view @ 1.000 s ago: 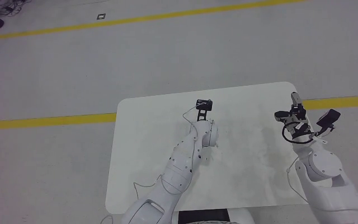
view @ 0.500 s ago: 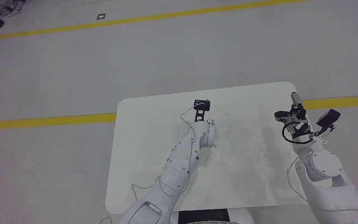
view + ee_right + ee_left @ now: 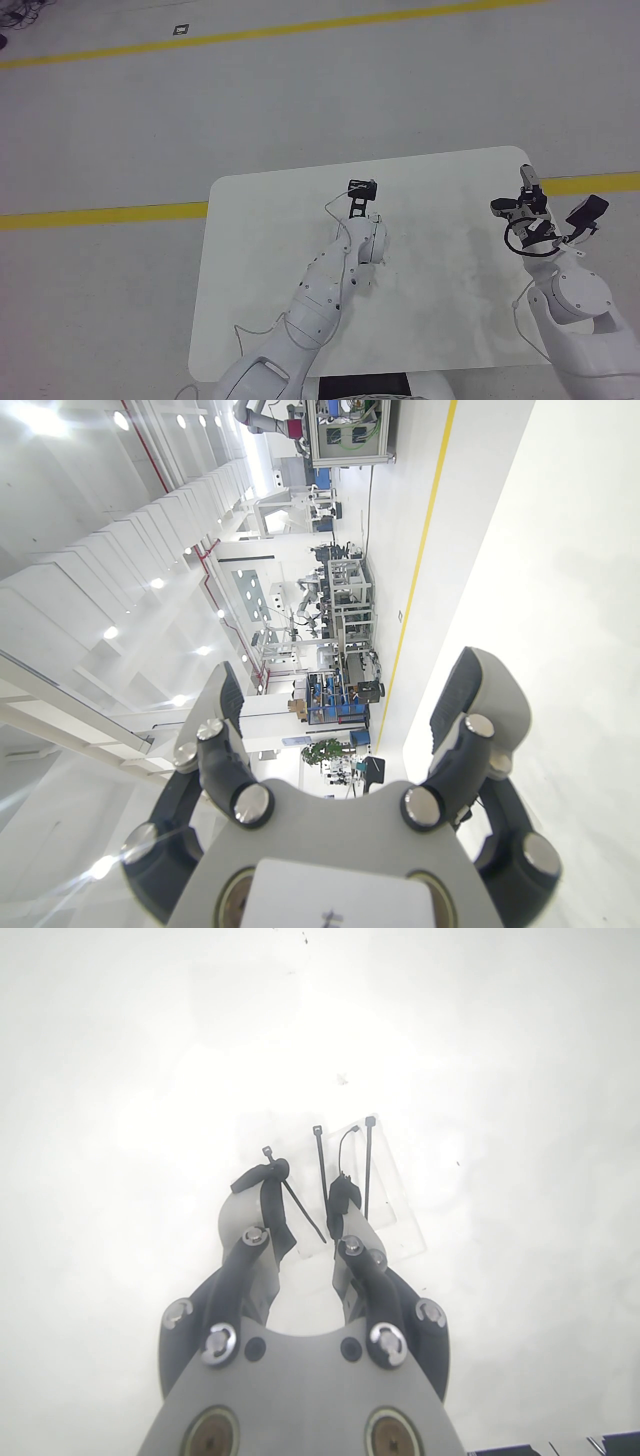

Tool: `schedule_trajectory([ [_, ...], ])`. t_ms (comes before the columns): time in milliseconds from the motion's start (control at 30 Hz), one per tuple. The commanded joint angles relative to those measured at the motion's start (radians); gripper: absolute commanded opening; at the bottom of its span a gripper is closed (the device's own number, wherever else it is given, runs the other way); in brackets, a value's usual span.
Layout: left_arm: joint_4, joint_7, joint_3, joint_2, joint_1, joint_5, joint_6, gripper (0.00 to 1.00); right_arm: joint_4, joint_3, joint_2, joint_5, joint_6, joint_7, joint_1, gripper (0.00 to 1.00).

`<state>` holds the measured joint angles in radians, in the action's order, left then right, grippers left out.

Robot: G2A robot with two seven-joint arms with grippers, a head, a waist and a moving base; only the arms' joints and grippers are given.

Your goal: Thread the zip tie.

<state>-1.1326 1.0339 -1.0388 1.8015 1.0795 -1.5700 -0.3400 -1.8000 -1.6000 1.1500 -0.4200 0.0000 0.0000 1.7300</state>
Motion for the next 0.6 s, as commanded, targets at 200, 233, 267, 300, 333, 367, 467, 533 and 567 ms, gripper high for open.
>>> schedule_trajectory([
  [200, 0.047, 0.005, 0.014, 0.009, -0.029, 0.0, 0.0, 0.21, 0.0, 0.0, 0.0, 0.0, 0.0, 0.0, 0.0, 1.0],
  [233, 0.052, 0.005, 0.015, 0.011, -0.032, 0.0, 0.0, 0.21, 0.0, 0.0, 0.0, 0.0, 0.0, 0.0, 0.0, 1.0],
  [267, 0.057, 0.005, 0.015, 0.012, -0.034, 0.0, 0.0, 0.21, 0.0, 0.0, 0.0, 0.0, 0.0, 0.0, 0.0, 1.0],
  [300, 0.063, 0.005, 0.017, 0.015, -0.038, 0.0, 0.0, 0.21, 0.0, 0.0, 0.0, 0.0, 0.0, 0.0, 0.0, 1.0],
  [333, 0.067, 0.005, 0.018, 0.016, -0.04, 0.0, 0.0, 0.21, 0.0, 0.0, 0.0, 0.0, 0.0, 0.0, 0.0, 1.0],
  [367, 0.071, 0.005, 0.018, 0.017, -0.042, 0.0, 0.0, 0.2, 0.0, 0.0, 0.0, 0.0, 0.0, 0.0, 0.0, 1.0],
  [467, 0.081, 0.002, 0.021, 0.022, -0.046, 0.0, 0.0, 0.2, 0.0, 0.0, 0.0, 0.0, 0.0, 0.0, 0.0, 1.0],
  [533, 0.087, -0.002, 0.021, 0.026, -0.048, 0.0, 0.0, 0.2, 0.0, 0.0, 0.0, 0.0, 0.0, 0.0, 0.0, 1.0],
  [567, 0.089, -0.003, 0.021, 0.027, -0.049, 0.0, 0.0, 0.2, 0.0, 0.0, 0.0, 0.0, 0.0, 0.0, 0.0, 1.0],
])
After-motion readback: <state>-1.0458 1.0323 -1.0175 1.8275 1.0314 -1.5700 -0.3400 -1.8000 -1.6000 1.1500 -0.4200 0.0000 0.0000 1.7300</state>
